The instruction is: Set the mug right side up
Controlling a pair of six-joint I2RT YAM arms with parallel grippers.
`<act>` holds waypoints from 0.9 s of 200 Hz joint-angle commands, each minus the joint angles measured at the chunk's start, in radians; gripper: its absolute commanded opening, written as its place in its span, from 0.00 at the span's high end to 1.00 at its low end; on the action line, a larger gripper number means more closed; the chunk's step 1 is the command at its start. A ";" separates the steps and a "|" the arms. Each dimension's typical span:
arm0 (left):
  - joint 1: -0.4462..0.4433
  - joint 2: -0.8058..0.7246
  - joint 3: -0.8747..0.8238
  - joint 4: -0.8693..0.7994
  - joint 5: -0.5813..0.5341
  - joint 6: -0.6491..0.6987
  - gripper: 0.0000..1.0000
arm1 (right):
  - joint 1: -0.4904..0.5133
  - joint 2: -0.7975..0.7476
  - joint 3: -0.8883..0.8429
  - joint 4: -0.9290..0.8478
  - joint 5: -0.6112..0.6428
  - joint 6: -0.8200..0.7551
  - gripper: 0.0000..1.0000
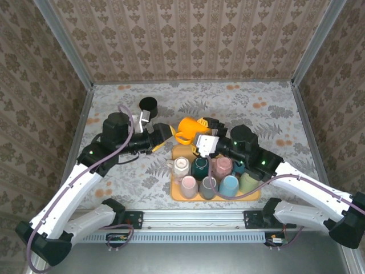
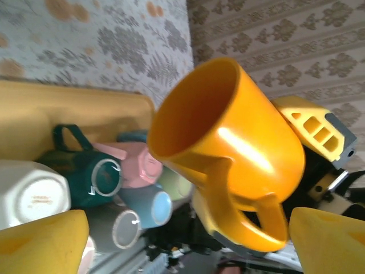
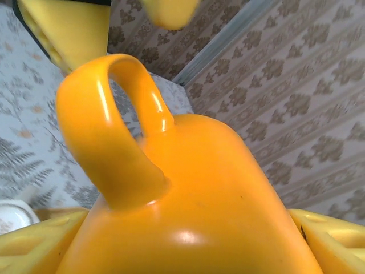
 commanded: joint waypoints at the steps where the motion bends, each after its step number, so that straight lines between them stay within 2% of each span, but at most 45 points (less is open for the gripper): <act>1: -0.048 -0.007 -0.052 0.148 0.069 -0.144 0.09 | 0.025 -0.031 -0.013 0.212 0.051 -0.270 0.69; 31: -0.093 -0.004 -0.098 0.216 0.068 -0.212 0.13 | 0.044 -0.032 -0.012 0.231 0.053 -0.340 0.68; 78: -0.094 -0.014 -0.138 0.284 0.061 -0.269 0.29 | 0.077 -0.037 -0.021 0.262 0.070 -0.389 0.68; 124: -0.098 -0.048 -0.266 0.528 -0.002 -0.444 0.53 | 0.092 -0.042 -0.030 0.298 0.087 -0.361 0.68; 180: -0.102 -0.054 -0.316 0.730 -0.007 -0.480 0.61 | 0.099 -0.049 -0.046 0.322 0.080 -0.318 0.68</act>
